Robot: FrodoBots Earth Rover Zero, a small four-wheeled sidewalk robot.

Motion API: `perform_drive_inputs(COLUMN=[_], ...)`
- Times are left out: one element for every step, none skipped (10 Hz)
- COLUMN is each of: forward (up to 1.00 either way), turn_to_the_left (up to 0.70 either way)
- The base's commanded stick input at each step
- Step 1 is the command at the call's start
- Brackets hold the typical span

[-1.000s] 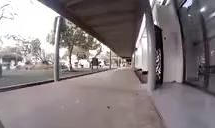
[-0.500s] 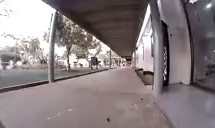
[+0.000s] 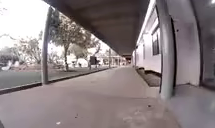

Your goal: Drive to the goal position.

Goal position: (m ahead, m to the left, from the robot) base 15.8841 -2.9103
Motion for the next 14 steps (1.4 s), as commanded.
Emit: perform_drive_inputs(forward=[0.70, 0.70, 0.70, 0.70, 0.70, 0.70, 0.70, 0.70, 0.70, 0.70, 0.70, 0.70, 0.70, 0.70], turn_to_the_left=[0.00, 0.00, 0.00, 0.00, 0.00, -0.32, -0.25, -0.19, -0.10, -0.01, 0.00, 0.00, 0.00, 0.00])
